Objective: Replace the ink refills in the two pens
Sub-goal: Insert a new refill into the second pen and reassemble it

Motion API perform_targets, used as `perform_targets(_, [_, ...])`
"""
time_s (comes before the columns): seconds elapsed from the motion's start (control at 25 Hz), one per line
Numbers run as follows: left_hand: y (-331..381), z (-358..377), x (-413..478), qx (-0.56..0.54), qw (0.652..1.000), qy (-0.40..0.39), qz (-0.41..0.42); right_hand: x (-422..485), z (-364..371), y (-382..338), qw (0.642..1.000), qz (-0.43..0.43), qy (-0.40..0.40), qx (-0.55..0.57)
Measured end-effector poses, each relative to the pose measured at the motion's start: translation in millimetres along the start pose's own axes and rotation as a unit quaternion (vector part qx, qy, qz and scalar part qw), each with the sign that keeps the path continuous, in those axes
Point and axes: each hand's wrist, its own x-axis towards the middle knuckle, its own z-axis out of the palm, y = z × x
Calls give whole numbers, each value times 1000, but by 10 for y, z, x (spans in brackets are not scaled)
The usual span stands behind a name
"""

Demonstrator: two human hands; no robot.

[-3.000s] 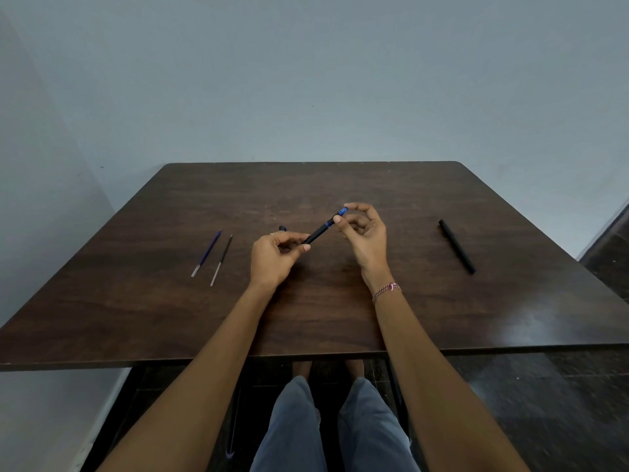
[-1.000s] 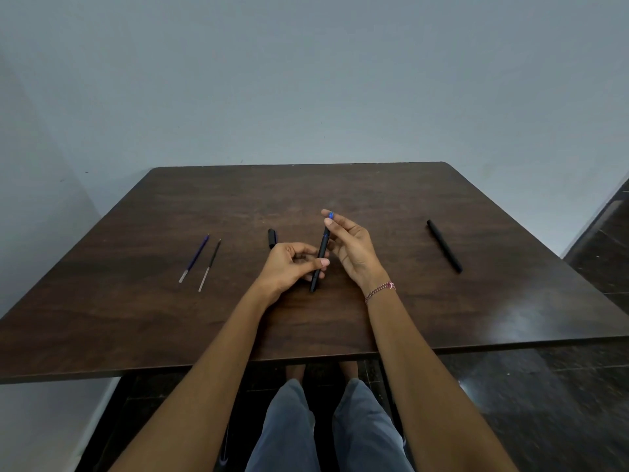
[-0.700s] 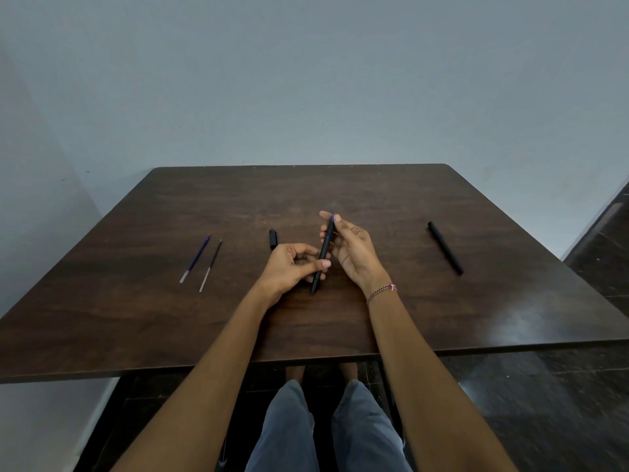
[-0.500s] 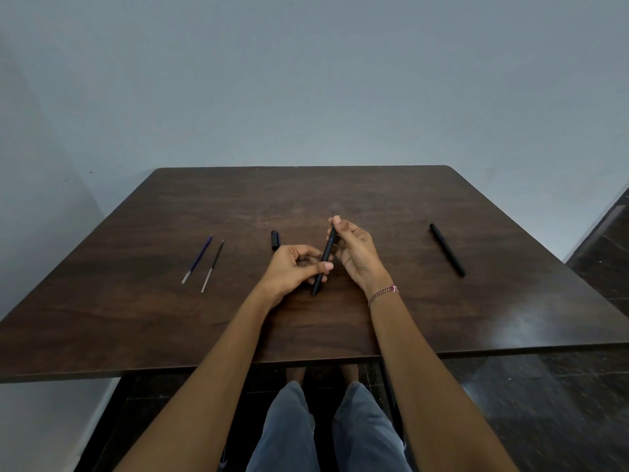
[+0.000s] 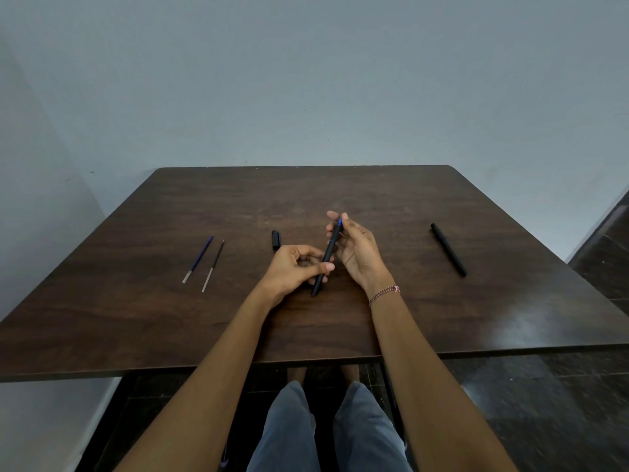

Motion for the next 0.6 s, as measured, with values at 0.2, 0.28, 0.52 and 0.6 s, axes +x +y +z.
perform_targets(0.2, [-1, -5, -5, 5, 1000, -6, -1, 3, 18, -7, 1000, -10, 22, -19])
perform_targets(0.28, [-6, -4, -7, 14, 1000, -10, -1, 13, 15, 5, 999, -17, 31, -41])
perform_targets(0.52, [-5, -16, 7, 0, 1000, -4, -2, 19, 2, -11, 1000, 14, 16, 21])
perform_targets(0.6, [-6, -15, 8, -3, 1000, -3, 1, 19, -16, -21, 999, 25, -4, 42])
